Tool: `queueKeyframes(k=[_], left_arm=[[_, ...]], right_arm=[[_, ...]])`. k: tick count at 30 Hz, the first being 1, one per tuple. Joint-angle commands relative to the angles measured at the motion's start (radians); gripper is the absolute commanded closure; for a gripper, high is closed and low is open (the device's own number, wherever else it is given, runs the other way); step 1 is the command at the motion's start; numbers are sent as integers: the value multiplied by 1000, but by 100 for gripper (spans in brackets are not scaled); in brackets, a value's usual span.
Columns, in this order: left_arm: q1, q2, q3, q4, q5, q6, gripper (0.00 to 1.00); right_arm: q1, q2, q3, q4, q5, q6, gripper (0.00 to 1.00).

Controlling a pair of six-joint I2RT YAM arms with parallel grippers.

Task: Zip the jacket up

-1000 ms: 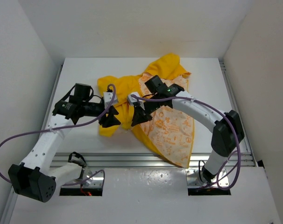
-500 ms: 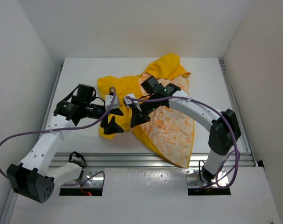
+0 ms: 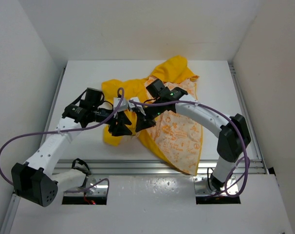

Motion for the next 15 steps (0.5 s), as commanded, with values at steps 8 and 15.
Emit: queueKeyframes(k=[8,15], left_arm=[[3,14,-63,96,27,-52,41],[39,23,-86,118,47,-52,49]], right_arm=[[17,-20,63,38,-6,30,100],[16,-13,80,49,-24,77,100]])
